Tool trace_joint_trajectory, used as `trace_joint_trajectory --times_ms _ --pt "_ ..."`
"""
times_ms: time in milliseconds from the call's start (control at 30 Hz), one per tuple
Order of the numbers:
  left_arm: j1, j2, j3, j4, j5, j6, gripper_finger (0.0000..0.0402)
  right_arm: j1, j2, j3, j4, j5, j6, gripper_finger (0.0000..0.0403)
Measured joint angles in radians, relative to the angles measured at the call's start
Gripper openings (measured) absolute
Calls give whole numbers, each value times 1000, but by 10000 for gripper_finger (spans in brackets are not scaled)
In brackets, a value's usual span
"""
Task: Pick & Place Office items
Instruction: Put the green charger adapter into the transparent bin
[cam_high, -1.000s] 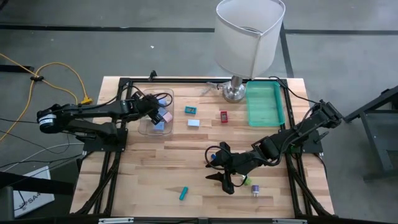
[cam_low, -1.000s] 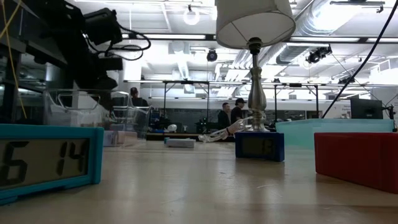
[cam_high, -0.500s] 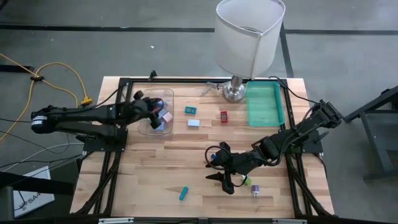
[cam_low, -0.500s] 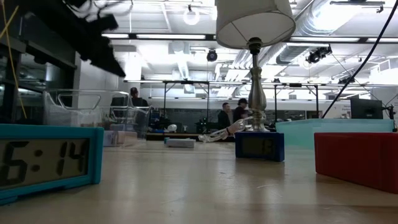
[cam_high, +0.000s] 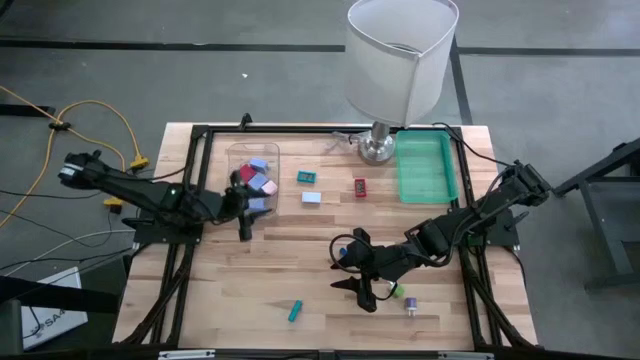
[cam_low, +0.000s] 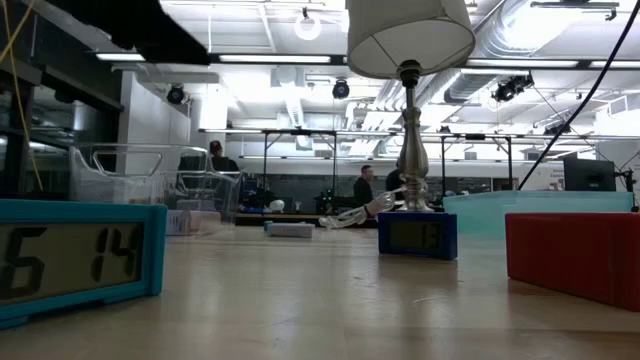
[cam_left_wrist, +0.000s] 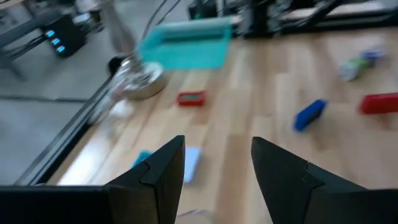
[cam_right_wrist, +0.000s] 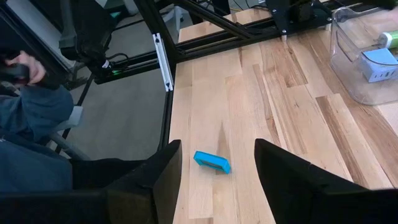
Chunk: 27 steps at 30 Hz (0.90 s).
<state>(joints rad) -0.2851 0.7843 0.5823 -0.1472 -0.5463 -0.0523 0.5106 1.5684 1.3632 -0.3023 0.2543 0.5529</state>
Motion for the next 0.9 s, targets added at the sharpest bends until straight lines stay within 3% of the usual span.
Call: trace_joint_trajectory --times_ms 367,900 --pt "-129 215 0 272 -1 -13 177 0 0 0 0 0 0 189" --pt "-255 471 0 519 0 -27 177 0 0 0 0 0 0 189"
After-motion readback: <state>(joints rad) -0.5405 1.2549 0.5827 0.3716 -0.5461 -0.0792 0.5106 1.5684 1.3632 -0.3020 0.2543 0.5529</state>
